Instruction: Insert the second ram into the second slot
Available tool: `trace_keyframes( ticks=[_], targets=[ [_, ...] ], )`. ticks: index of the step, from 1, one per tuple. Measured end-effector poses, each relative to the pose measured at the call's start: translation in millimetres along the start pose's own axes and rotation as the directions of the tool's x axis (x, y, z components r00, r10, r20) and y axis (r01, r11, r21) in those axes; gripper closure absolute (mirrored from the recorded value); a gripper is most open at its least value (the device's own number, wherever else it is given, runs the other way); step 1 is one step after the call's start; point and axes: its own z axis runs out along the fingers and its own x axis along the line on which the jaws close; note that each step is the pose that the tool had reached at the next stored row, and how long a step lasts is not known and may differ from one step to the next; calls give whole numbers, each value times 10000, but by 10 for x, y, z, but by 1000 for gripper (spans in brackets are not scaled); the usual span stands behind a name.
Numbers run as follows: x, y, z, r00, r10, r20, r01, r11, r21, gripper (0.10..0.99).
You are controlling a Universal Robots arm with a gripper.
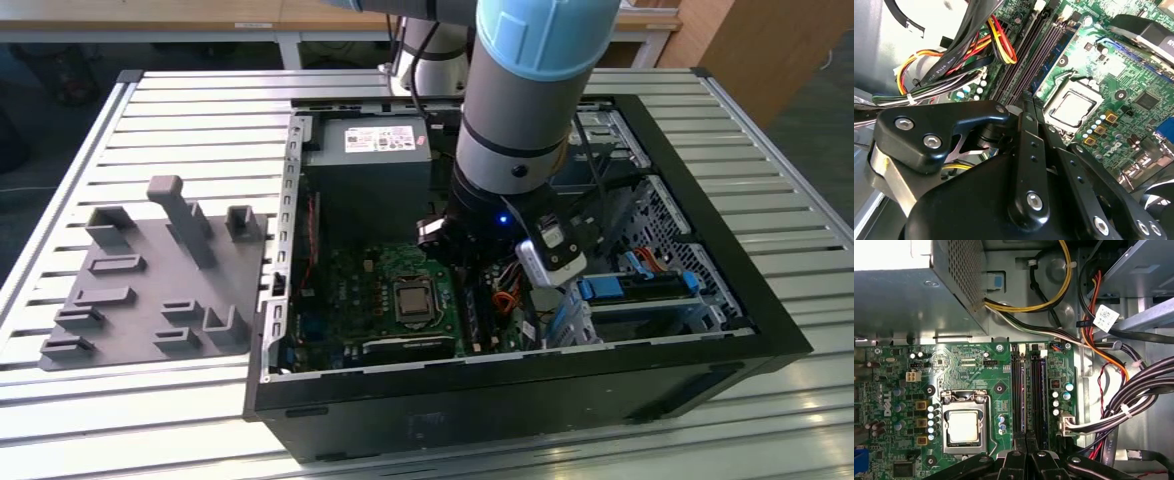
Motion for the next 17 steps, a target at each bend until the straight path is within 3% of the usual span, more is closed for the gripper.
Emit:
trace_keyframes(
  ticks=[14, 17],
  targets=[
    [-25, 18, 12, 10000, 0, 0, 0, 10000, 0, 973],
    [-26, 24, 42, 9999, -161, -8, 161, 9999, -1, 973]
  ],
)
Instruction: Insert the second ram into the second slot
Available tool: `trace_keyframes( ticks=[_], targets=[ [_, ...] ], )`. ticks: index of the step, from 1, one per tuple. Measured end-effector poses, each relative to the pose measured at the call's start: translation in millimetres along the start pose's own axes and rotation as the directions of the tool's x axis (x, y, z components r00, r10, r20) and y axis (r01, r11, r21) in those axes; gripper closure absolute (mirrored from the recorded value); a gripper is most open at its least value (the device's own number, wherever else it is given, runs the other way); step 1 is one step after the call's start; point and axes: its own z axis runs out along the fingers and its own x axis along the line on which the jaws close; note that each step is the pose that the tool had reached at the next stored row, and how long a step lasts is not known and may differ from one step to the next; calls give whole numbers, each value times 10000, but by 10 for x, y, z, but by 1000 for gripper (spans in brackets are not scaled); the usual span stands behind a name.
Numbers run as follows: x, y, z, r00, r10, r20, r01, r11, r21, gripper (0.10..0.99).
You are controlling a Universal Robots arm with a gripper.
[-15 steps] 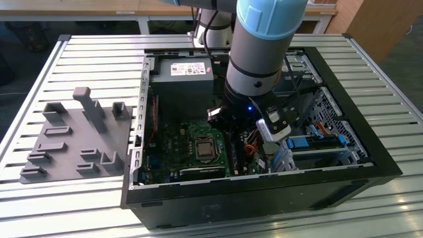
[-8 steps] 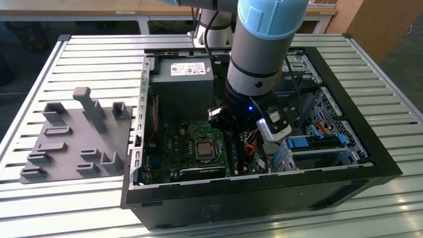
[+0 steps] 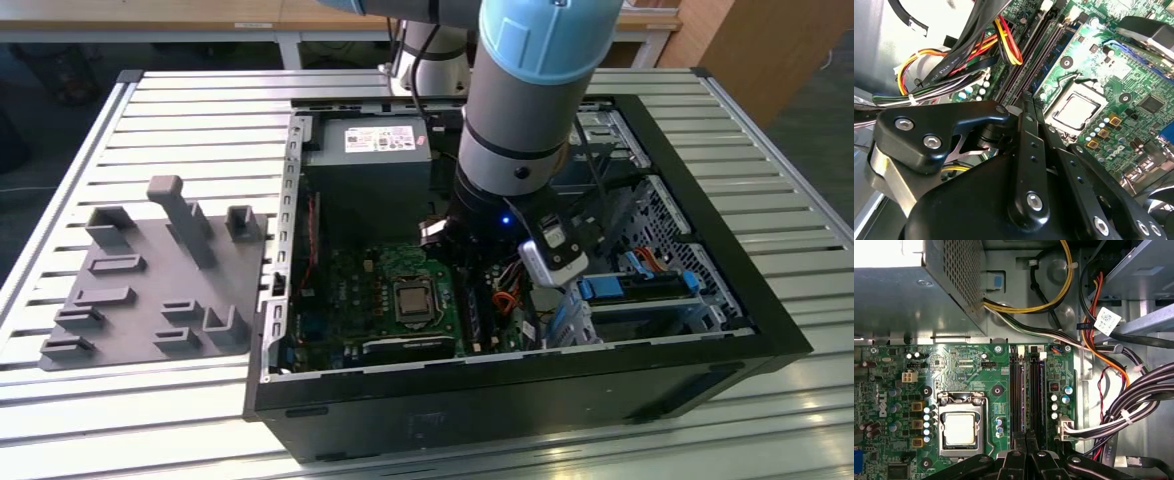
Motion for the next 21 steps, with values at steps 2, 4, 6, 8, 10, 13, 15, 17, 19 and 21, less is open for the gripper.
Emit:
trace_keyframes(
  ticks=[2, 4, 6, 8, 10, 13, 15, 17, 19, 21],
  targets=[
    [1, 4, 1, 10000, 1, 0, -1, 10000, 2, 973],
    [1, 5, 2, 10000, 0, 0, 0, 10000, 2, 973],
    [1, 5, 4, 10000, 1, -2, -1, 10000, -21, 973],
    [1, 6, 9, 10000, -7, -2, 7, 10000, -63, 973],
    [1, 6, 13, 10000, -27, -4, 27, 10000, -82, 973],
    [1, 5, 21, 10000, -32, -5, 32, 10000, -82, 973],
    [1, 4, 30, 10000, -32, -4, 32, 10000, -82, 973],
    [1, 4, 38, 10000, -32, -4, 32, 10000, -82, 973],
    [1, 4, 44, 10000, -32, -5, 32, 10000, -81, 973],
    [1, 3, 48, 10000, -32, -5, 32, 10000, -81, 973]
  ],
)
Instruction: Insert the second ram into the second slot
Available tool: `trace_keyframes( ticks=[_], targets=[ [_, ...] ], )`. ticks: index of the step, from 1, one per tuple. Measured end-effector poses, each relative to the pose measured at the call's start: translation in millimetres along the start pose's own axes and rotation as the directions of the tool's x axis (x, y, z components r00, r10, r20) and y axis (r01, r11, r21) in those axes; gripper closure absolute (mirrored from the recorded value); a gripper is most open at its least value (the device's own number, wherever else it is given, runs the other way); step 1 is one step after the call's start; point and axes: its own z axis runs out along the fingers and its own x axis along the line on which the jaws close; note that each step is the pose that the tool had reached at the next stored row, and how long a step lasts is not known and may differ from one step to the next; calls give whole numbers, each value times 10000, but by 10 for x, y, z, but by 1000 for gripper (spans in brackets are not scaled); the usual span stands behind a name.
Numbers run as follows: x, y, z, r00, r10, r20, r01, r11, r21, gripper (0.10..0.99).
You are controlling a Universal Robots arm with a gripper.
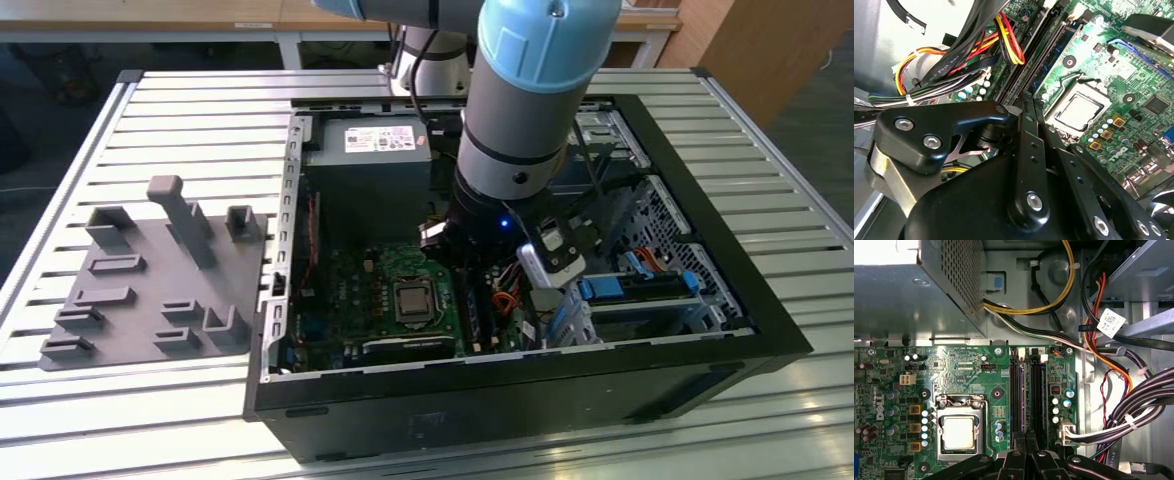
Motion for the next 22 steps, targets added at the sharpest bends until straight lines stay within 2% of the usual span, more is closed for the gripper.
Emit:
trace_keyframes(
  ticks=[22],
  targets=[
    [1, -3, 60, 10000, 7, 1, -7, 10000, -2, 973]
  ],
)
